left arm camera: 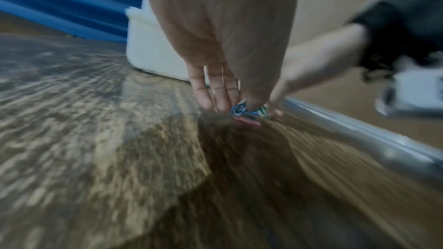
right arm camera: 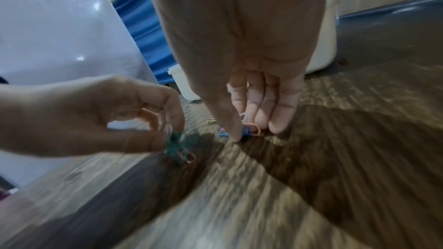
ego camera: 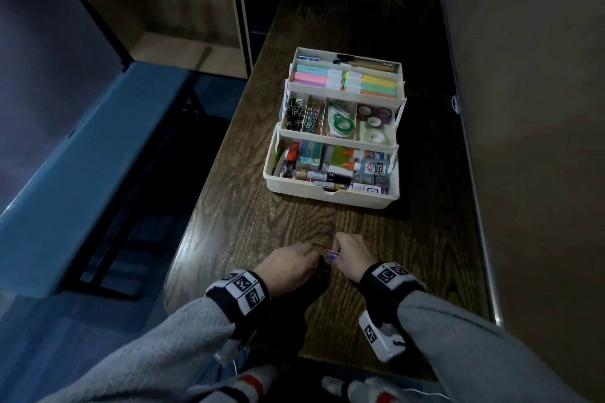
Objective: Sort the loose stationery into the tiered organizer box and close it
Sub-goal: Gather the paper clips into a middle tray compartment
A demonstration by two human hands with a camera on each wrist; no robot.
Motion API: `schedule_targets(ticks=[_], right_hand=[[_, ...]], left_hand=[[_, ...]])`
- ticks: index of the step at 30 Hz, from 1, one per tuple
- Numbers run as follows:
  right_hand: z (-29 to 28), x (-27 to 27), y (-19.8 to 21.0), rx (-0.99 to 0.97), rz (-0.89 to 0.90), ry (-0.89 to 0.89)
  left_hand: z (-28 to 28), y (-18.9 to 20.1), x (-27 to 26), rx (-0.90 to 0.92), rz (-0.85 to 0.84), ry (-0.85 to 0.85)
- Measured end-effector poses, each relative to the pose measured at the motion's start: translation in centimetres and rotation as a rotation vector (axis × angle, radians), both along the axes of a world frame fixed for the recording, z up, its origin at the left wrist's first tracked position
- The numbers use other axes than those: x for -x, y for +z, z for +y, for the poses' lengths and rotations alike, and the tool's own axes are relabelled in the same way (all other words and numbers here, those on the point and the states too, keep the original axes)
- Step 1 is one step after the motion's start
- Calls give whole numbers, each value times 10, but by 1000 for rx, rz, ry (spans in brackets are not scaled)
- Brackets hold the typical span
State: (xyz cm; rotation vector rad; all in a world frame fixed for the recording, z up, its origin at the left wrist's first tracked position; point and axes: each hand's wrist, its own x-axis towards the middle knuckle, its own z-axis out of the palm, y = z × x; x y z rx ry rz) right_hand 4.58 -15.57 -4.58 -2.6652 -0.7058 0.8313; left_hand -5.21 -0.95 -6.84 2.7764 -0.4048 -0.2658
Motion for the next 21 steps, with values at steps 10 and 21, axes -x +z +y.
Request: schedule_targets(ticks=[10, 21], right_hand=[[5, -5, 1, 39, 17, 41], [-22, -14, 7, -83, 148, -171]], left_hand=[[-10, -1, -8, -163, -6, -168], [-4, -1, -18, -164, 72, 15]])
